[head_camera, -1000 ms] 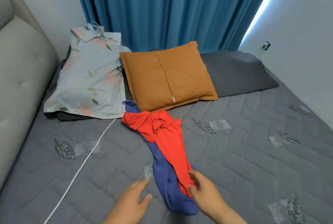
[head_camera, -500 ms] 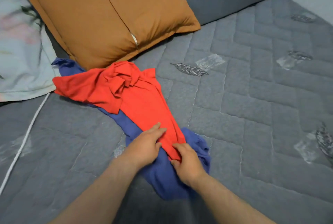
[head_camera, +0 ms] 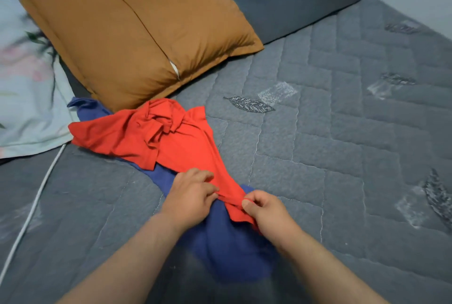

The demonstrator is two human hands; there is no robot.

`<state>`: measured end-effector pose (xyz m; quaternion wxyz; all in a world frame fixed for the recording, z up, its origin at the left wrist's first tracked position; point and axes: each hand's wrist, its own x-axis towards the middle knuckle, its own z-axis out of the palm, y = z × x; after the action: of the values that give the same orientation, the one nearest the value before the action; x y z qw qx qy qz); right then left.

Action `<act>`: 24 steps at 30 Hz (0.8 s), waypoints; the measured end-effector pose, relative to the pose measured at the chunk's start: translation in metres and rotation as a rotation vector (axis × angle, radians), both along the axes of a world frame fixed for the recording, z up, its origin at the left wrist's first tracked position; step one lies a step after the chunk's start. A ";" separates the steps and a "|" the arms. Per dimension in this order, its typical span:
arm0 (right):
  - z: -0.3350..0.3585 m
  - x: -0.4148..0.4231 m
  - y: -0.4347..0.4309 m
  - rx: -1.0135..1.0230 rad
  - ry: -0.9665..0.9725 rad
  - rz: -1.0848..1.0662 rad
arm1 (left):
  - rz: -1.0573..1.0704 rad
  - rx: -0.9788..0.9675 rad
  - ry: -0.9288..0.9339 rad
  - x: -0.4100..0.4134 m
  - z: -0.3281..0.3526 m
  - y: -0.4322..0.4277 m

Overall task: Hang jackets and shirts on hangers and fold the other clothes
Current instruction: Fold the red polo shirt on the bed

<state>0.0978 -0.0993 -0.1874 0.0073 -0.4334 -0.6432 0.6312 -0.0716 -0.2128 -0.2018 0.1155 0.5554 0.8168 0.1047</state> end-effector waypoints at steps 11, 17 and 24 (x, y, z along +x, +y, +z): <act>0.264 -0.007 0.004 0.136 0.255 0.082 | 0.274 0.453 -0.517 -0.004 0.222 -0.019; 0.355 -0.003 -0.037 0.293 0.288 0.018 | 0.294 0.442 -0.644 0.035 0.286 -0.056; 0.438 0.015 -0.057 0.419 0.427 -0.052 | 0.309 0.526 -0.716 0.086 0.333 -0.052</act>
<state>0.1130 -0.1564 0.2504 0.2478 -0.2965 -0.7320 0.5611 0.0148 -0.2652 0.1310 0.2285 0.3668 0.7443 0.5092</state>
